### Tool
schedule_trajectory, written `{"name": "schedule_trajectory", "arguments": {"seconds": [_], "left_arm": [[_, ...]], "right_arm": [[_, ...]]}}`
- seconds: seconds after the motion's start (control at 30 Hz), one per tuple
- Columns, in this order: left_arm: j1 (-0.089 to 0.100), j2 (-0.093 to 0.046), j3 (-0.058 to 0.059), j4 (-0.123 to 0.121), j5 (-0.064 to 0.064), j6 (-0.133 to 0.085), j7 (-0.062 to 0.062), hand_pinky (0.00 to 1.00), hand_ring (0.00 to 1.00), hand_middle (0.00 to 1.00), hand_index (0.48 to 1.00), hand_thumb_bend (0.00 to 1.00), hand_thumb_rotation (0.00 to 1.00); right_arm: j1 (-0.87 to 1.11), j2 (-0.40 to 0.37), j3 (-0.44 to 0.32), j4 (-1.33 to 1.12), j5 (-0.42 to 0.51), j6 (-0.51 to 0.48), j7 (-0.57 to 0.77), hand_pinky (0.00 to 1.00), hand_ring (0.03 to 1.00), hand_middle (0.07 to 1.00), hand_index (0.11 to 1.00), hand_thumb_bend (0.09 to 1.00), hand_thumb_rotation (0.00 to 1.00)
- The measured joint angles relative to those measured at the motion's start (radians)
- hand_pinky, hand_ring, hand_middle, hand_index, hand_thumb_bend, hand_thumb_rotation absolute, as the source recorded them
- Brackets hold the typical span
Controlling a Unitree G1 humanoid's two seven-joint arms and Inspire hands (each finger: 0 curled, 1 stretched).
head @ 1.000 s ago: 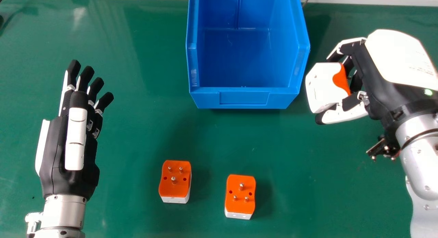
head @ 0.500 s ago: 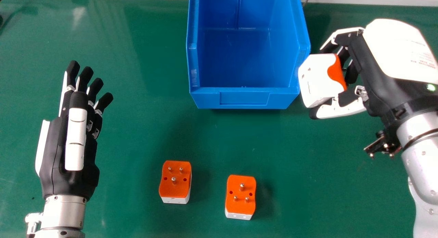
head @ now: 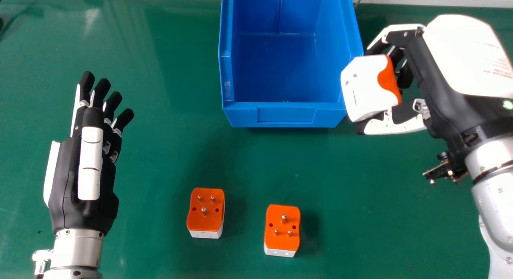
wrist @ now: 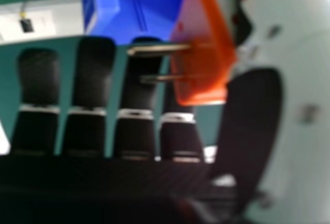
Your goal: Pick all objects and put in blue box
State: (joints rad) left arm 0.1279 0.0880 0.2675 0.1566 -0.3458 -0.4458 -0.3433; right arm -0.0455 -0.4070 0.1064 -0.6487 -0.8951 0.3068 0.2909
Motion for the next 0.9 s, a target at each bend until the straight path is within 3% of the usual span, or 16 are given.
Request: {"name": "schedule_trajectory", "arguments": {"seconds": [0.27,0.33,0.47,0.5,0.57,0.9], "left_arm": [[0.004,-0.009,-0.012,-0.011,0.005,0.0,0.019,0.93,0.97,0.99,0.993,0.71,0.83],[0.007,-0.019,-0.02,-0.011,0.016,-0.001,0.022,0.93,0.97,0.99,0.993,0.71,0.83],[0.017,-0.036,-0.037,-0.015,0.044,-0.004,0.044,0.92,0.97,0.99,0.99,0.72,0.82],[0.02,-0.038,-0.04,-0.015,0.055,-0.008,0.049,0.92,0.96,0.98,0.985,0.73,0.81],[0.022,-0.04,-0.044,-0.016,0.063,-0.015,0.059,0.92,0.96,0.98,0.985,0.73,0.81],[0.029,-0.04,-0.047,-0.024,0.064,-0.022,0.065,0.91,0.95,0.98,0.972,0.74,0.8]], "right_arm": [[0.014,0.019,-0.023,0.021,0.024,-0.081,-0.068,0.34,0.414,0.494,0.496,0.504,0.0],[0.016,0.019,-0.026,0.03,0.027,-0.098,-0.081,0.34,0.414,0.494,0.496,0.504,0.0],[0.017,0.02,-0.026,0.063,0.036,-0.145,-0.114,0.34,0.416,0.498,0.494,0.503,0.0],[0.017,0.02,-0.025,0.069,0.036,-0.158,-0.121,0.34,0.415,0.499,0.499,0.501,0.0],[0.015,0.024,-0.021,0.077,0.035,-0.173,-0.129,0.34,0.415,0.499,0.499,0.501,0.0],[-0.11,0.102,0.074,0.126,-0.019,-0.159,-0.108,0.34,0.421,0.513,0.495,0.499,0.0]]}}
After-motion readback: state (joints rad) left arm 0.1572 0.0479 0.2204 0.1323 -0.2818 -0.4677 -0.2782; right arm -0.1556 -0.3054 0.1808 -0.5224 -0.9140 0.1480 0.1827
